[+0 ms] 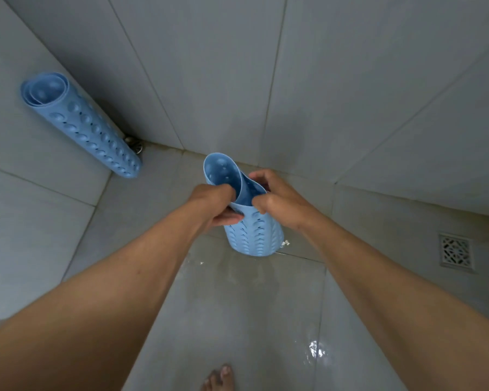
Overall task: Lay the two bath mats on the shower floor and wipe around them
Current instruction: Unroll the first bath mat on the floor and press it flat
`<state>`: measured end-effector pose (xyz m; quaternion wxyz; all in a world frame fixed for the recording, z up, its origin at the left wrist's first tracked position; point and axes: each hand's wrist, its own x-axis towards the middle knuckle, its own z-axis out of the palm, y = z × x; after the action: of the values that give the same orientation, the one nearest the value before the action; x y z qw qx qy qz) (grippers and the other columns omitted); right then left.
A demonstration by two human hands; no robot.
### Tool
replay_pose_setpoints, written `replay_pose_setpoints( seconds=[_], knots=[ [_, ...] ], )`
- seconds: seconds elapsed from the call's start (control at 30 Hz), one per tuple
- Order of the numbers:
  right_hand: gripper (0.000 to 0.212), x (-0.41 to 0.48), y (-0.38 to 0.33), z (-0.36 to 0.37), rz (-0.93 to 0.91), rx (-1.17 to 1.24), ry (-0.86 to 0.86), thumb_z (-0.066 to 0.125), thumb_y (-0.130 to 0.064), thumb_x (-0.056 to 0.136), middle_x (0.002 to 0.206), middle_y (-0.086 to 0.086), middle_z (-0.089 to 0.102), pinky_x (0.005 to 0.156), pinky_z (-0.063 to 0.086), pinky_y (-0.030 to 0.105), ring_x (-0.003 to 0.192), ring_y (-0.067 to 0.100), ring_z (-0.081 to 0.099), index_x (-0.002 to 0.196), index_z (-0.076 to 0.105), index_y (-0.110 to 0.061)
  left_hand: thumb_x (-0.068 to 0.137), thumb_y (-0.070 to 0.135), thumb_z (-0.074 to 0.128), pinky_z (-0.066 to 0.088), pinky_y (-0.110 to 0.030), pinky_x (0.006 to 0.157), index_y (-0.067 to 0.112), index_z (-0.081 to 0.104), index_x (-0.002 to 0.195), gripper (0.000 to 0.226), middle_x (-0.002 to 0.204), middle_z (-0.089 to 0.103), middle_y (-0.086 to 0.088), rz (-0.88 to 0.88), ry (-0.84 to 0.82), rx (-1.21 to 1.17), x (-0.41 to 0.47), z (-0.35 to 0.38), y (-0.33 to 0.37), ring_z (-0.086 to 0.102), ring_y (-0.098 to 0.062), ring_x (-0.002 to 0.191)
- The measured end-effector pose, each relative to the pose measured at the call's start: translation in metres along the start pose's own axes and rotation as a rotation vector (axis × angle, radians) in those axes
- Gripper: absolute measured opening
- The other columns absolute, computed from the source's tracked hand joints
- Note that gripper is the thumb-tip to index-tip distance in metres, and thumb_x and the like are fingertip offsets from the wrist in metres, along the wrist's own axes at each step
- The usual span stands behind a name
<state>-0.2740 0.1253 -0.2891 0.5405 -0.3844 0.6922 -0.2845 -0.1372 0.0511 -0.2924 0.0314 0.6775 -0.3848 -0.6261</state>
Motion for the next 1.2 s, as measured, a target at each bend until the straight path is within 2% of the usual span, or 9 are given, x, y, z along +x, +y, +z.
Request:
replay_pose_setpoints(
  seconds=[0.13,0.23,0.4,0.47,0.6,0.7,0.8,1.03,1.2],
  knots=[
    [0.082,-0.002,0.033,-0.006,-0.078,-0.095,-0.072,0.066,-0.008,0.067,0.133,-0.007,0.052,0.085,0.045,0.023,0.116,0.010,0.055,0.140,0.037,-0.032,0.079,0.014,0.055,0.060,-0.031,0.062,0.009,0.065,0.108,0.032,0.081,0.077,-0.009,0.038,-0.011,0.065,-0.007,0.012,-0.007,0.075,-0.017,0.069],
    [0.095,0.010,0.070,-0.014,-0.140,-0.055,-0.014,0.070,-0.012,0.059,0.135,-0.005,0.049,0.096,0.047,0.027,0.120,0.006,0.053,0.144,0.031,-0.030,0.079,0.022,0.058,0.059,-0.032,0.065,0.012,0.065,0.105,0.029,0.086,0.073,-0.009,0.066,-0.079,0.128,-0.002,0.021,-0.013,0.069,-0.017,0.067],
    [0.100,0.039,0.114,-0.024,-0.246,0.020,0.073,0.086,-0.015,0.062,0.133,-0.014,0.054,0.102,0.048,0.031,0.116,-0.003,0.055,0.147,0.034,-0.031,0.081,0.072,0.048,0.038,-0.029,0.066,0.024,0.060,0.089,0.050,0.072,0.048,0.000,0.168,-0.095,0.182,0.014,0.029,-0.012,0.040,-0.014,0.063],
    [0.109,0.046,0.125,-0.024,-0.261,0.060,0.065,0.087,-0.021,0.062,0.137,-0.015,0.052,0.098,0.048,0.028,0.118,0.000,0.056,0.151,0.028,-0.041,0.090,0.069,0.033,0.031,-0.030,0.068,0.024,0.062,0.097,0.055,0.083,0.050,0.002,0.313,-0.081,0.140,0.027,0.026,-0.016,0.041,-0.014,0.071],
    [0.103,0.063,0.143,-0.018,-0.277,0.211,0.111,0.087,-0.028,0.054,0.137,-0.007,0.053,0.099,0.050,0.035,0.123,0.012,0.056,0.142,0.034,-0.029,0.088,0.066,0.010,0.027,-0.032,0.094,0.031,0.065,0.128,0.077,0.129,0.063,0.011,0.378,-0.438,-0.039,0.065,0.015,-0.042,0.049,-0.018,0.118],
    [0.080,0.070,0.154,-0.016,-0.333,0.280,0.103,0.082,-0.025,0.059,0.132,-0.007,0.056,0.080,0.054,0.025,0.111,0.009,0.063,0.130,0.044,-0.031,0.074,0.029,0.049,0.040,-0.041,0.097,0.032,0.068,0.119,0.049,0.119,0.069,0.006,0.494,-0.454,-0.053,0.095,0.021,-0.070,0.058,-0.023,0.114],
    [0.080,0.078,0.163,-0.019,-0.371,0.262,0.085,0.078,-0.028,0.064,0.125,-0.002,0.063,0.074,0.055,0.027,0.102,0.011,0.068,0.134,0.042,-0.040,0.073,0.000,0.063,0.044,-0.040,0.098,0.036,0.059,0.130,0.067,0.124,0.068,0.015,0.640,-0.334,0.064,0.121,0.029,-0.085,0.057,-0.016,0.124],
    [0.084,0.090,0.168,-0.014,-0.364,0.386,0.087,0.080,-0.048,0.065,0.125,0.010,0.068,0.096,0.048,0.064,0.113,0.036,0.065,0.137,0.048,-0.022,0.090,0.030,0.069,0.041,-0.054,0.103,0.050,0.039,0.145,0.066,0.125,0.068,0.016,0.735,-0.355,0.107,0.137,0.029,-0.090,0.058,-0.012,0.123],
    [0.062,0.071,0.170,-0.002,-0.356,0.479,0.051,0.063,-0.055,0.084,0.130,0.012,0.065,0.101,0.046,0.060,0.121,0.036,0.061,0.134,0.060,-0.020,0.071,0.063,0.072,0.040,-0.060,0.104,0.062,0.046,0.134,0.068,0.138,0.057,0.018,0.767,-0.355,0.188,0.113,0.028,-0.092,0.053,-0.027,0.126]
  ],
)
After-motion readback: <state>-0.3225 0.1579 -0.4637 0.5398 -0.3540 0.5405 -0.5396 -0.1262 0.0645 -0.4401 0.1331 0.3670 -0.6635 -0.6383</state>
